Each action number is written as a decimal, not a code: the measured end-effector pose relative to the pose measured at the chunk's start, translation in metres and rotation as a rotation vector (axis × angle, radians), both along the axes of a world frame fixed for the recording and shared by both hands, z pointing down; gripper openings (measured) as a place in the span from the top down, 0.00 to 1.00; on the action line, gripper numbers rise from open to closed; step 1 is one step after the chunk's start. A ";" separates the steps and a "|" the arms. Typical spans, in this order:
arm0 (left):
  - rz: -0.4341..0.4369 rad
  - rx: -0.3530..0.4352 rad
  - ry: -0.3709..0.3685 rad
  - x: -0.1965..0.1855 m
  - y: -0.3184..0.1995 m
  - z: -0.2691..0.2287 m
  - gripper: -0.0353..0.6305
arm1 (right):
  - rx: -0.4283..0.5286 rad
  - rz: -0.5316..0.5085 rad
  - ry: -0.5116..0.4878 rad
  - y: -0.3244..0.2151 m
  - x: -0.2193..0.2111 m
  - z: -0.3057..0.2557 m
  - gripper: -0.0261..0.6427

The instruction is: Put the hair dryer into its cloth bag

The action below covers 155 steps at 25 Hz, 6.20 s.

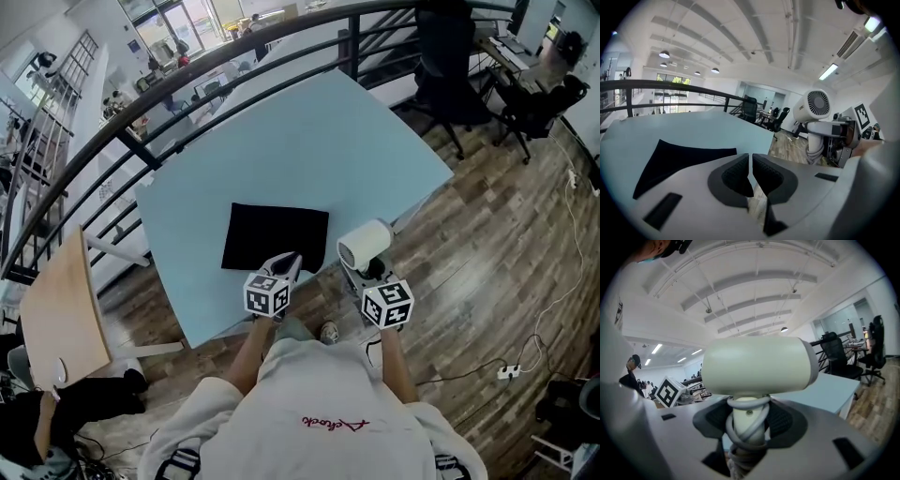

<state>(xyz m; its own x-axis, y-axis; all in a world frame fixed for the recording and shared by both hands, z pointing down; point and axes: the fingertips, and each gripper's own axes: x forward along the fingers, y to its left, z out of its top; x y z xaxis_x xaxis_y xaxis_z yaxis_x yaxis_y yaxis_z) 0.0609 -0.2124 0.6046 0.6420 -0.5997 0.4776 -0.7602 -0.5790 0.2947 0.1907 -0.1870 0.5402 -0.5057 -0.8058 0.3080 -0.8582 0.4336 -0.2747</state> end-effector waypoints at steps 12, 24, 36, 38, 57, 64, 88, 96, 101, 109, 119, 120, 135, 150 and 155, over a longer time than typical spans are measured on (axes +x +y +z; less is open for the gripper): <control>0.155 -0.105 -0.317 0.049 -0.040 0.093 0.72 | -0.080 0.023 0.009 -0.033 0.011 0.030 0.63; 0.232 -0.178 -0.579 0.045 -0.050 0.156 0.72 | -0.155 0.012 -0.009 -0.053 0.010 0.061 0.63; 0.184 -0.213 -0.603 0.040 -0.053 0.160 0.94 | -0.183 0.011 -0.012 -0.049 0.021 0.075 0.63; 0.151 -0.192 -0.576 0.038 -0.055 0.151 0.94 | -0.184 0.011 -0.014 -0.049 0.022 0.075 0.63; 0.263 -0.194 -0.697 0.043 -0.032 0.169 0.72 | -0.202 0.003 -0.012 -0.042 0.021 0.084 0.63; 0.249 -0.226 -0.742 0.036 -0.032 0.179 0.85 | -0.200 0.004 -0.009 -0.039 0.023 0.084 0.63; -0.103 0.089 -0.404 0.023 -0.050 0.065 0.93 | -0.263 -0.125 0.110 -0.028 0.009 0.109 0.63; -0.105 0.079 -0.374 0.023 -0.044 0.065 0.93 | -0.376 -0.337 0.255 -0.040 -0.020 0.145 0.63; -0.105 0.078 -0.358 0.025 -0.043 0.064 0.93 | -0.455 -0.439 0.344 -0.040 -0.035 0.170 0.63; -0.104 0.067 -0.333 0.012 -0.044 0.062 0.93 | -0.551 -0.539 0.465 -0.036 -0.052 0.195 0.63; -0.081 0.041 -0.305 0.014 -0.040 0.065 0.93 | -0.637 -0.674 0.599 -0.033 -0.059 0.215 0.63; -0.085 0.038 -0.298 0.013 -0.040 0.065 0.93 | -0.637 -0.689 0.608 -0.033 -0.060 0.216 0.63; -0.065 0.035 -0.238 0.004 -0.041 0.058 0.93 | -0.685 -0.772 0.754 -0.042 -0.074 0.233 0.64; -0.110 -0.003 -0.193 -0.021 -0.040 0.065 0.93 | -0.731 -0.955 0.887 -0.065 -0.113 0.238 0.64; -0.139 -0.026 -0.189 -0.040 -0.038 0.072 0.93 | -0.776 -0.982 0.905 -0.073 -0.130 0.239 0.64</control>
